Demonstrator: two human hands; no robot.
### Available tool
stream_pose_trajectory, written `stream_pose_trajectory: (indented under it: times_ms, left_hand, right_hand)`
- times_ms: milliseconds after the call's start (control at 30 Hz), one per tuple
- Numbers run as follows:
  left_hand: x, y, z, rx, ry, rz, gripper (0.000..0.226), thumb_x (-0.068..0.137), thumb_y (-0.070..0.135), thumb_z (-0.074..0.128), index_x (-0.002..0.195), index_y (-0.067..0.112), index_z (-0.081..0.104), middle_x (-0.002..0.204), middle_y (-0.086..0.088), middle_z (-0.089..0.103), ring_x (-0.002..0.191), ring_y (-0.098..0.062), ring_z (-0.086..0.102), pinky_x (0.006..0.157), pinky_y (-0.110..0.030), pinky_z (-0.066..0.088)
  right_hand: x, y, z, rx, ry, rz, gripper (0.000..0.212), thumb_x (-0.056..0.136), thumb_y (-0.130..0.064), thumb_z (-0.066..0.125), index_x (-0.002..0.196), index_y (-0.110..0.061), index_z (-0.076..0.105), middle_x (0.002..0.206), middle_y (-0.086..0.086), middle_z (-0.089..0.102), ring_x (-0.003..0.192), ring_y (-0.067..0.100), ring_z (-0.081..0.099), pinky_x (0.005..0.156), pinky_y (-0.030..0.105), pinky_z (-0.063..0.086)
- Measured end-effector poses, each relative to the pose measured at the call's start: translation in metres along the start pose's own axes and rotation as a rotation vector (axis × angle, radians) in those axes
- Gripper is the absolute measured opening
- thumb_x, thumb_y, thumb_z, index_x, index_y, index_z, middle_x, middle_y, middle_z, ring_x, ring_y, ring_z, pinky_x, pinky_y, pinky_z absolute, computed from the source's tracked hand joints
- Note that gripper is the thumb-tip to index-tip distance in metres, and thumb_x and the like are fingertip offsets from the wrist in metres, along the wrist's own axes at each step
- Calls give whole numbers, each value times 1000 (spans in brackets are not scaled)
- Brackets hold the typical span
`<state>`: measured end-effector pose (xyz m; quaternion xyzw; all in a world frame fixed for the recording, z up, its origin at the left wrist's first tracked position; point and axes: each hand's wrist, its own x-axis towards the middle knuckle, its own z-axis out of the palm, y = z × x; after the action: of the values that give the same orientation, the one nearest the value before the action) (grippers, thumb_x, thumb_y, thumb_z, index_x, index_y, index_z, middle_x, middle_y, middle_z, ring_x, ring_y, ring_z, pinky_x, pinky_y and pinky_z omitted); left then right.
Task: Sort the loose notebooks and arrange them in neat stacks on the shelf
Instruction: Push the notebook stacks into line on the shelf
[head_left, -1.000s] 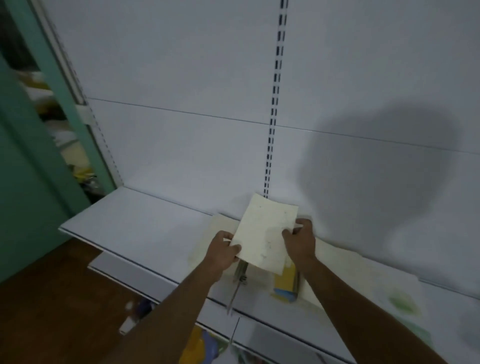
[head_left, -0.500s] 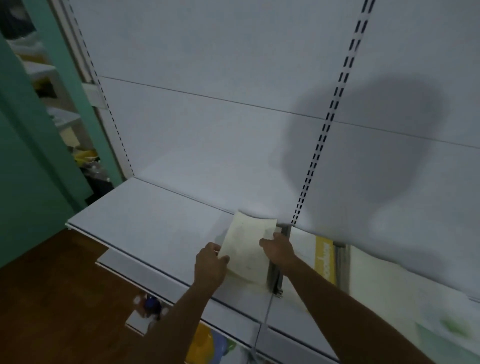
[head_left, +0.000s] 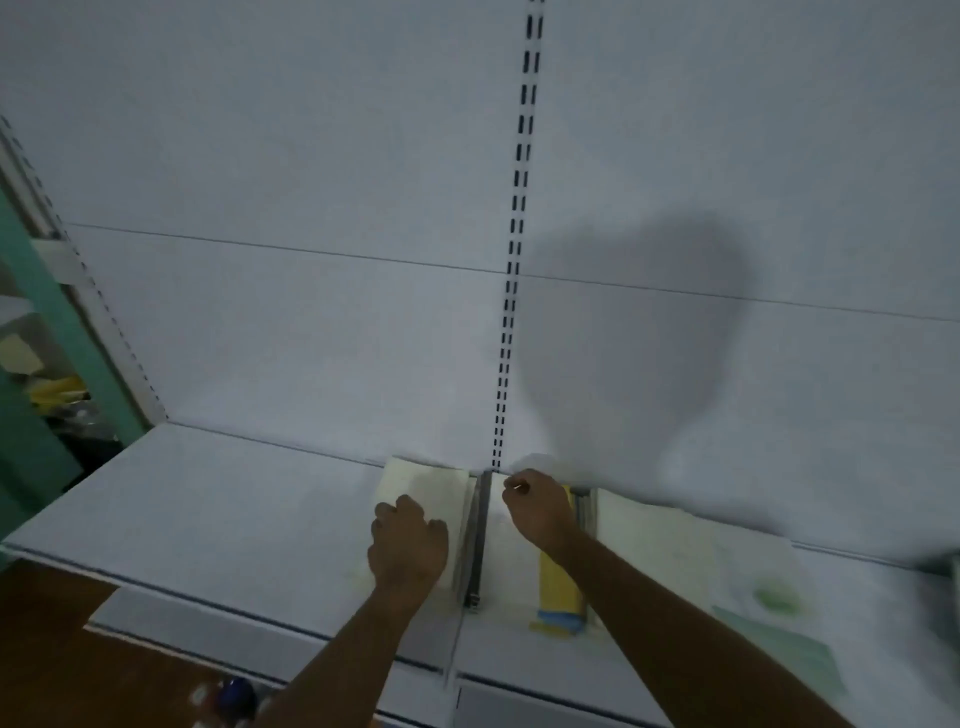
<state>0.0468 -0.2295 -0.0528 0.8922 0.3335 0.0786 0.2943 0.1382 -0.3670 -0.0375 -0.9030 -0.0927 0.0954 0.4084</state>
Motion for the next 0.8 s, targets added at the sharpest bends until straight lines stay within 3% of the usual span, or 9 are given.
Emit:
stream_pose_trajectory:
  times_ms: [267, 367, 500, 667, 800]
  left_hand:
    - [-83, 163, 82, -132, -209, 329, 18, 85, 27, 56, 97, 15, 61, 106, -6, 60, 97, -25, 62, 81, -33, 52]
    - [-132, 215, 123, -113, -302, 425, 16, 84, 28, 56, 95, 16, 61, 103, -6, 62, 97, -25, 62, 80, -31, 49]
    - [-197, 271, 175, -101, -435, 530, 18, 85, 29, 55, 97, 17, 60, 104, -4, 61, 95, -22, 61, 82, -31, 51]
    - [-264, 329, 229, -87, -548, 629, 20, 86, 29, 55, 102, 18, 57, 106, -2, 61, 95, -19, 59, 82, -30, 48]
    - [-304, 360, 258, -75, -643, 660, 31, 86, 29, 56, 114, 17, 55, 111, -3, 62, 100, -19, 59, 87, -31, 50]
  right_hand:
    - [-47, 121, -159, 51, 277, 173, 21, 91, -23, 53, 99, -8, 66, 101, 7, 68, 91, 21, 62, 78, 29, 48]
    - [-76, 182, -223, 22, 381, 277, 23, 92, -24, 52, 102, -10, 66, 102, 8, 69, 95, 24, 63, 77, 25, 45]
    - [-119, 262, -297, -48, 518, 424, 25, 92, -23, 48, 105, -10, 65, 109, 11, 67, 105, 29, 60, 84, 29, 44]
    - [-160, 345, -368, -45, 615, 542, 23, 88, -24, 53, 105, -13, 63, 106, 10, 68, 100, 28, 62, 81, 31, 48]
    - [-174, 391, -400, -232, 599, 588, 40, 90, -36, 51, 123, -15, 56, 122, 10, 56, 117, 28, 51, 90, 34, 44]
